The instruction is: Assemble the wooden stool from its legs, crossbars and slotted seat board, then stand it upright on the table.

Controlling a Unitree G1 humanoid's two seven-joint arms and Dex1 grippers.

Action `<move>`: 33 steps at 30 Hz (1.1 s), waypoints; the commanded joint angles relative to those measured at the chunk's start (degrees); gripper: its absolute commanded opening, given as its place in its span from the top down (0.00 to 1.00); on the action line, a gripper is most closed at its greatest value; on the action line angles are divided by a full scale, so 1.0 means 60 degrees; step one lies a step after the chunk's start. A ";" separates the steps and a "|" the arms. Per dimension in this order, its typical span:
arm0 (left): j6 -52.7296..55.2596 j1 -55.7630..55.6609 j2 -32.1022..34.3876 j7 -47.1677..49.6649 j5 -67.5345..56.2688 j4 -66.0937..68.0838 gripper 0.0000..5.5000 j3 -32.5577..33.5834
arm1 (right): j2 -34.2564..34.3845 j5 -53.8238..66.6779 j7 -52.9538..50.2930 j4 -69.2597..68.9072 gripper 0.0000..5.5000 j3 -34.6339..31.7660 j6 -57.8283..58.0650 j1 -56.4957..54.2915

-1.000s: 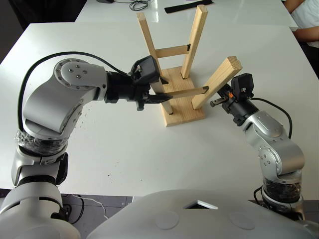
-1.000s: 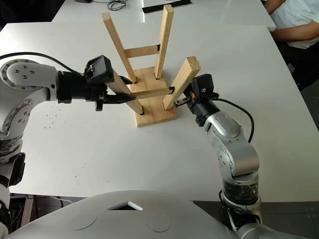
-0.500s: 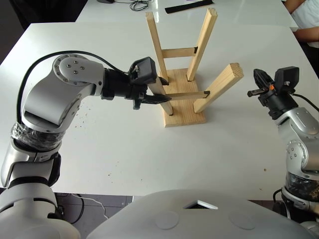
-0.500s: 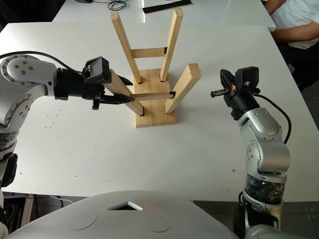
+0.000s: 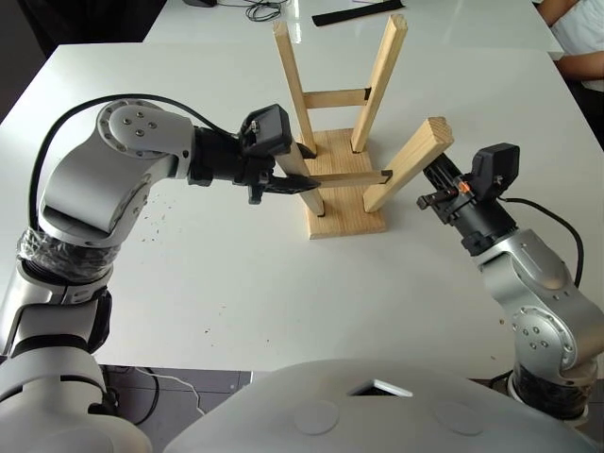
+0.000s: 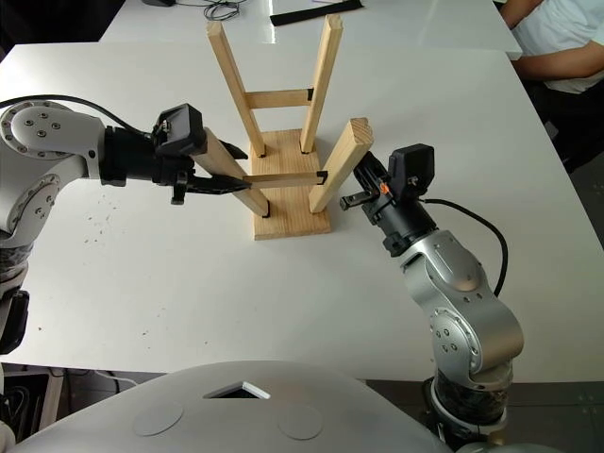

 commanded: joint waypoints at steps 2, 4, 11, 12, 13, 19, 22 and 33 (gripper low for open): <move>0.0029 0.0654 0.0095 0.0280 0.0888 0.0564 0.63 -0.0895 | -0.0761 -0.0333 -0.0214 0.2631 1.00 -0.2359 -0.0660 -0.1284; -0.0042 0.0611 0.0107 0.0266 0.0917 0.0648 0.63 -0.0922 | -0.0664 -0.0121 -0.0144 0.2441 1.00 -0.2333 -0.0583 -0.1375; -0.0017 0.0701 -0.0115 0.0432 0.0871 0.0464 0.63 -0.1118 | 0.0682 0.2562 0.0667 -0.1324 1.00 0.2402 0.0402 -0.0261; -0.0034 0.0773 -0.0055 0.0406 0.0855 0.0430 0.63 -0.1102 | 0.0640 0.2427 0.0637 -0.1155 1.00 0.2292 0.0400 -0.0249; -0.0039 0.0859 0.0058 0.0359 0.0816 0.0364 0.63 -0.1043 | 0.0554 0.2256 0.0657 -0.0944 1.00 0.2125 0.0370 -0.0291; 0.0046 0.1173 0.0878 -0.0147 0.0345 -0.0091 0.63 -0.0453 | 0.0499 0.2097 0.0528 -0.1072 1.00 0.2231 0.0251 0.0047; -0.0174 0.1317 0.1351 -0.0812 -0.0208 -0.0365 0.63 0.0004 | 0.0269 0.2463 0.0692 -0.1666 1.00 0.1982 0.0012 0.0781; -0.0935 0.1615 0.1115 -0.0354 0.0295 0.0026 0.63 -0.0057 | -0.1557 0.5368 0.1546 0.0414 1.00 -0.2666 -0.1110 -0.0017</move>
